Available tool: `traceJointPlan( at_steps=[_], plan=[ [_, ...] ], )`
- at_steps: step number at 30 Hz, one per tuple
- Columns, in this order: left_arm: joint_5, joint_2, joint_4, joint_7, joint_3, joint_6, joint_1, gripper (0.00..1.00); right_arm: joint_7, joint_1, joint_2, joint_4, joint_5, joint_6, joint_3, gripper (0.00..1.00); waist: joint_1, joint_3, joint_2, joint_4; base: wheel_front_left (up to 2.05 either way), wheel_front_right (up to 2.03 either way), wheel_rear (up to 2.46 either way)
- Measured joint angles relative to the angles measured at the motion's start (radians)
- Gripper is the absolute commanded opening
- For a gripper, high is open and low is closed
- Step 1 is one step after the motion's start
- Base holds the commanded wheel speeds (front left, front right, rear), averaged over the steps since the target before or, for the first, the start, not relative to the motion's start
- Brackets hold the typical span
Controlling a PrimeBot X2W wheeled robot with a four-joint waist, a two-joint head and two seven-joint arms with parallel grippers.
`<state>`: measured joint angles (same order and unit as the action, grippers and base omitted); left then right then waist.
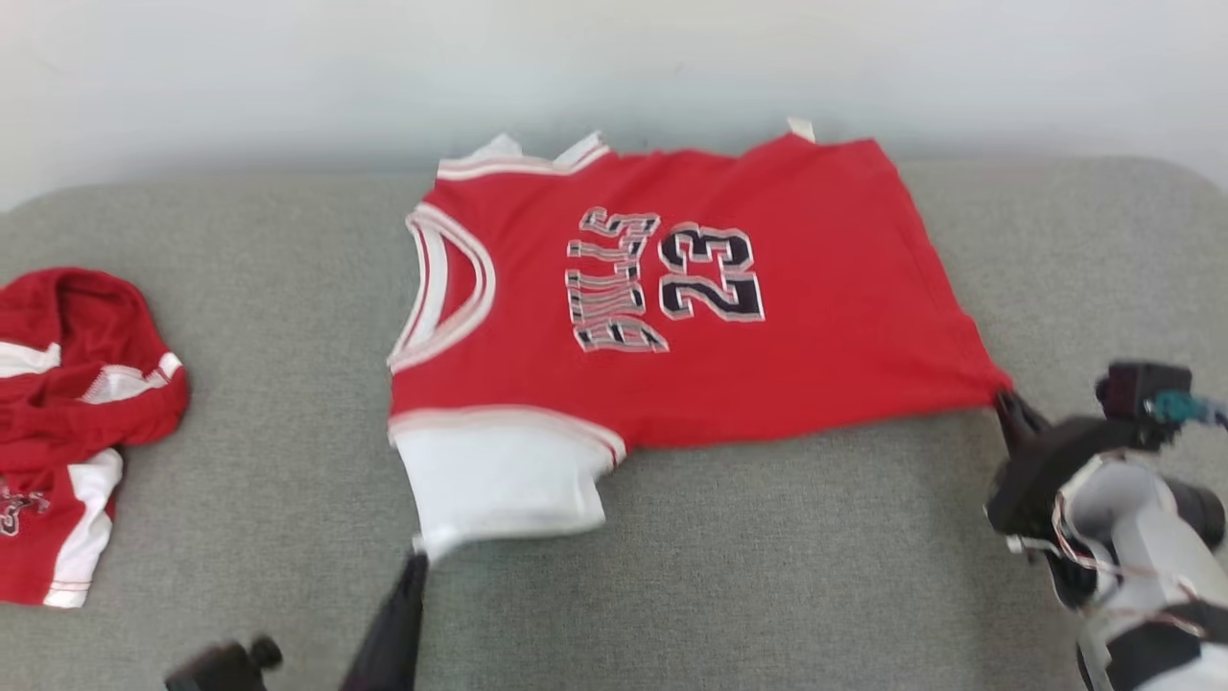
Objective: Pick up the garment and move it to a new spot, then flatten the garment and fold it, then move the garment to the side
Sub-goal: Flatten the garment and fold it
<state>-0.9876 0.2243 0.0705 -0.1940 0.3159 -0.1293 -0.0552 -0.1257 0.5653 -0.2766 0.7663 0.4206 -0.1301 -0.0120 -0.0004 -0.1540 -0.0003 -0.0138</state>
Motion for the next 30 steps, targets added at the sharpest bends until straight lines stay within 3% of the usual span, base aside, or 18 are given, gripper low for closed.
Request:
traceJointPlan(
  at_steps=[9, 13, 19, 23, 30],
  plan=[
    [-0.045, 0.027, -0.006, 0.104, 0.054, 0.018, 0.134, 0.00, -0.169, -0.248, 0.018, -0.210, -0.123, 0.000, 0.132, 0.00, 0.0003, 0.044, 0.0002, 0.018, 0.00, 0.00, 0.00],
    [-0.064, 0.056, -0.023, 0.151, 0.053, 0.032, 0.146, 0.00, -0.260, -0.396, 0.095, -0.407, -0.173, 0.000, 0.250, 0.00, 0.0004, 0.043, 0.0002, 0.031, 0.00, 0.00, 0.00],
    [-0.126, 0.091, -0.096, 0.199, 0.028, 0.040, 0.181, 0.00, -0.336, -0.504, 0.161, -0.624, -0.194, 0.000, 0.314, 0.00, 0.0004, 0.038, 0.0003, 0.025, 0.00, 0.00, 0.00],
    [-0.163, 0.082, -0.141, 0.207, 0.024, 0.027, 0.170, 0.00, -0.369, -0.515, 0.180, -0.686, -0.199, 0.000, 0.309, 0.00, 0.0004, 0.029, 0.0003, 0.017, 0.00, 0.00, 0.00],
    [-0.202, 0.133, -0.173, 0.308, 0.031, 0.082, 0.202, 0.00, -0.395, -0.534, 0.192, -0.727, -0.266, 0.000, 0.350, 0.00, 0.0004, 0.019, 0.0003, 0.006, 0.00, 0.00, 0.00]
  ],
)
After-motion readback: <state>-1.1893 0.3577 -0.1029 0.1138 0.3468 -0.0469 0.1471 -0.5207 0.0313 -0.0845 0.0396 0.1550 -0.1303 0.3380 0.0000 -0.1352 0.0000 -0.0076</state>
